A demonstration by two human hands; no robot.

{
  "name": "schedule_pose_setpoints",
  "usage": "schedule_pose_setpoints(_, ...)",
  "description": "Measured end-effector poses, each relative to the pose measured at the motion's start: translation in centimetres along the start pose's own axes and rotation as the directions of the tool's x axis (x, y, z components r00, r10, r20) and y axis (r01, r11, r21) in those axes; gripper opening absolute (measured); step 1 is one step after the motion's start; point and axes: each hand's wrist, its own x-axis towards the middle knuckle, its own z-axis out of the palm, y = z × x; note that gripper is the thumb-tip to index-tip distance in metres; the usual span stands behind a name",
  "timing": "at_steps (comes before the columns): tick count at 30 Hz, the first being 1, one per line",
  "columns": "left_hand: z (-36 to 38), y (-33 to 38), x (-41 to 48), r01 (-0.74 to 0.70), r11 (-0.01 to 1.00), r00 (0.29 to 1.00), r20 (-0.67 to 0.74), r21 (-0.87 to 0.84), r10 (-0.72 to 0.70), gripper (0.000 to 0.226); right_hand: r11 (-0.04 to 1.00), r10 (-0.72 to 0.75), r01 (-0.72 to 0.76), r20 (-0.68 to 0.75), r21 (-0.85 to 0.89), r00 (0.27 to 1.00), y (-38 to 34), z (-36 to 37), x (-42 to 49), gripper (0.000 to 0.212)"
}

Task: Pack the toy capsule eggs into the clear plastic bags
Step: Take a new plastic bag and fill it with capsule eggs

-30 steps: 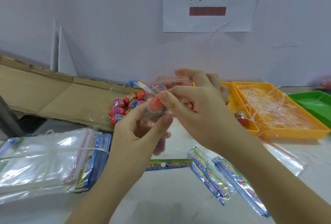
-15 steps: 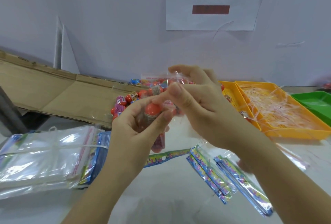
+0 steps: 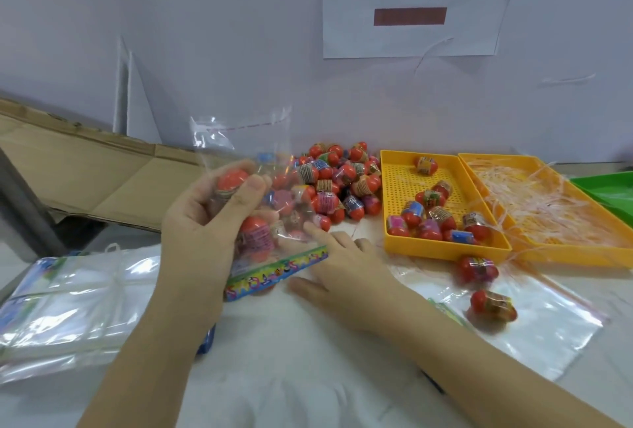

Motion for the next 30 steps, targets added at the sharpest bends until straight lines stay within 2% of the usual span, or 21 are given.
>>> schedule_pose_setpoints(2,0.2,-0.2,-0.1,0.015,1.0,1.0,-0.002,0.025,-0.015,0.032,0.999,-0.007,0.012,-0.109,0.038,0.994,0.1,-0.2,0.0,0.042)
schedule_pose_setpoints(4,0.4,-0.3,-0.2,0.021,0.998,1.0,0.001,0.052,-0.021,0.038,0.979,-0.013,0.062,-0.246,0.192,0.969,0.8,-0.7,0.0,0.038)
schedule_pose_setpoints(5,0.5,-0.3,-0.2,0.02,0.998,1.0,0.007,0.056,-0.021,0.037,0.949,0.031,0.072,-0.315,0.308,0.949,1.2,-1.2,0.0,0.04)
schedule_pose_setpoints(7,0.5,-0.3,-0.2,0.02,0.999,1.0,0.007,0.041,-0.021,0.039,0.822,0.217,0.068,-0.421,0.566,0.88,2.3,-3.0,0.3,0.037)
schedule_pose_setpoints(9,0.4,-0.3,-0.2,0.013,0.999,1.0,0.004,0.044,-0.013,0.041,0.651,0.38,0.12,-0.458,0.75,0.804,3.5,-5.1,0.4,0.033)
schedule_pose_setpoints(11,0.6,-0.5,-0.3,0.023,0.999,0.999,0.041,0.049,-0.025,0.04,0.478,0.418,0.258,-0.476,0.839,0.774,4.2,-7.5,-0.3,0.03)
schedule_pose_setpoints(13,1.0,-0.7,-0.7,0.038,0.997,0.995,0.094,0.06,-0.043,0.038,0.384,0.359,0.414,-0.547,0.825,0.757,4.1,-9.8,-1.4,0.025)
schedule_pose_setpoints(15,1.4,-1.1,-1.0,0.015,0.996,0.99,0.14,0.087,-0.027,0.037,0.425,0.229,0.513,-0.637,0.746,0.736,3.6,-11.4,-2.5,0.017)
schedule_pose_setpoints(17,1.8,-1.4,-1.3,-0.024,0.994,0.98,0.198,0.107,0.002,0.037,0.56,0.109,0.508,-0.666,0.654,0.738,3.0,-12.4,-3.4,0.015)
schedule_pose_setpoints(19,1.8,-1.6,-1.4,-0.049,0.99,0.97,0.242,0.131,0.016,0.037,0.752,0.044,0.397,-0.641,0.526,0.766,2.9,-12.6,-3.9,0.016)
schedule_pose_setpoints(21,1.6,-1.8,-1.4,-0.075,0.985,0.965,0.259,0.158,0.032,0.036,0.865,0.025,0.276,-0.585,0.42,0.81,3.0,-12.5,-4.0,0.016)
schedule_pose_setpoints(26,1.3,-1.9,-1.3,-0.112,0.98,0.939,0.339,0.166,0.05,0.039,0.885,-0.003,0.197,-0.419,0.421,0.908,3.0,-12.8,-4.2,0.02)
schedule_pose_setpoints(30,1.3,-2.0,-1.3,-0.119,0.976,0.927,0.373,0.183,0.043,0.041,0.916,-0.039,0.177,-0.362,0.359,0.932,3.1,-13.0,-4.4,0.023)
